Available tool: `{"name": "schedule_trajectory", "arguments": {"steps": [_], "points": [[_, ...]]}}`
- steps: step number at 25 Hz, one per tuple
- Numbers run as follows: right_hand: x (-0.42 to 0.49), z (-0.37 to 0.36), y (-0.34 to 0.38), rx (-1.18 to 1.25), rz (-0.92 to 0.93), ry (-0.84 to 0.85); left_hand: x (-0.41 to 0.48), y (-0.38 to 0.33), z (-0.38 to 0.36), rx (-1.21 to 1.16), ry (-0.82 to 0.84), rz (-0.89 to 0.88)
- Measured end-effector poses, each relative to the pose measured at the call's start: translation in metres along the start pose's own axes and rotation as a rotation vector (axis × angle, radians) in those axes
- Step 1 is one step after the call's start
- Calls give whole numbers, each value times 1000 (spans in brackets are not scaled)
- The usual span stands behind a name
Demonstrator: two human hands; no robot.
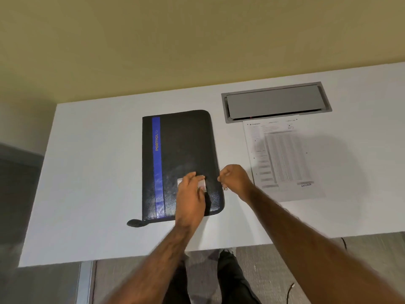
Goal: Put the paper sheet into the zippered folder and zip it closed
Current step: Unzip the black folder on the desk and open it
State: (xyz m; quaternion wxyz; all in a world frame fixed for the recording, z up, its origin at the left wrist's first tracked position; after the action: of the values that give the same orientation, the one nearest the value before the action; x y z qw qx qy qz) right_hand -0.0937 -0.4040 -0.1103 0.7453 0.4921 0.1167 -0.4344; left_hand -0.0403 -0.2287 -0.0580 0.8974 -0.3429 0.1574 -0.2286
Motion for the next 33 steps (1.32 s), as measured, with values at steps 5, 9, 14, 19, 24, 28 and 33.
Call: {"name": "schedule_trajectory", "arguments": {"steps": [5,9,14,19,24,28,33], "points": [[-5,-4,-1,25,-109,104,-28,12,-8,51,76,6],[-16,-10,-2,67,-171,204,-18,14,-19,66,219,-32],[-32,-8,6,95,-270,182,-29,3,-2,38,126,13],[-36,-16,9,181,-218,197,-83,-8,-18,-296,60,380],[-45,-15,10,218,-217,188,-129,-26,-91,-1214,45,914],[-42,-17,12,197,-151,214,-123,-14,-102,-1365,-204,1048],[-36,-14,7,214,-161,168,-121,14,-87,-1479,-364,1070]]}}
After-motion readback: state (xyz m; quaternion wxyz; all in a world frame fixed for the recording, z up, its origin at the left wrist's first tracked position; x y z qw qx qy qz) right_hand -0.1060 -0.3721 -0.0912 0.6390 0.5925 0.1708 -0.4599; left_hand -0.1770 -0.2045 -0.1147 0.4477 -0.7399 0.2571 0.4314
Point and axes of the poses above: each hand's wrist, its own x-axis towards the middle knuckle, its own z-axis out of the back of the hand, y = z × x, the point moved 9 cm from there along x, towards the middle knuckle, and after that the axes turned 4 degrees about -z, right-handed, at the moved point
